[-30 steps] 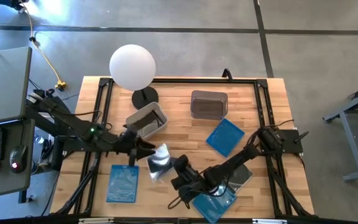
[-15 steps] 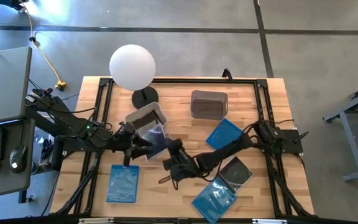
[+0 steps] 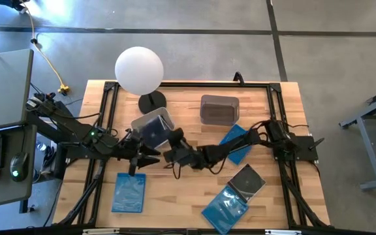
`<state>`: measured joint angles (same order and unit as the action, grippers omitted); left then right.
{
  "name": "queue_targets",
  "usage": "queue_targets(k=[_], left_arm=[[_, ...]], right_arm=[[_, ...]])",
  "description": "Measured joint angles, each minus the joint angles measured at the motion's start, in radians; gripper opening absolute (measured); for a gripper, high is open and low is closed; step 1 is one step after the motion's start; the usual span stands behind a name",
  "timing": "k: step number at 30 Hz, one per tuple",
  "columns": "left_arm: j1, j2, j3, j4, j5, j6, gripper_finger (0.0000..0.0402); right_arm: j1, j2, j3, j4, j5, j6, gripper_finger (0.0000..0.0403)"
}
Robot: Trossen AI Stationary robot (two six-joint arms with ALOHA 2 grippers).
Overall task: Pick & place jewel cases by type
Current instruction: Put the left black CD case into the gray bin
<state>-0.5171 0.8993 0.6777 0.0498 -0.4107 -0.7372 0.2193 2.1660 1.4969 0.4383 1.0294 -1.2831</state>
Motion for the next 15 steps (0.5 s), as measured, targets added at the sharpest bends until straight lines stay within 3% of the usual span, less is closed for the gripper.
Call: queue_targets(k=[6, 15], left_arm=[[0.000, 0.000, 0.000, 0.000, 0.009, 0.000, 0.0182], [0.000, 0.000, 0.000, 0.000, 0.042, 0.000, 0.0182]], right_arm=[[-0.075, -0.001, 0.001, -0.038, -0.141, 0.033, 0.0022], [-0.155, -0.001, 0.001, -0.120, -0.217, 0.139, 0.0065]])
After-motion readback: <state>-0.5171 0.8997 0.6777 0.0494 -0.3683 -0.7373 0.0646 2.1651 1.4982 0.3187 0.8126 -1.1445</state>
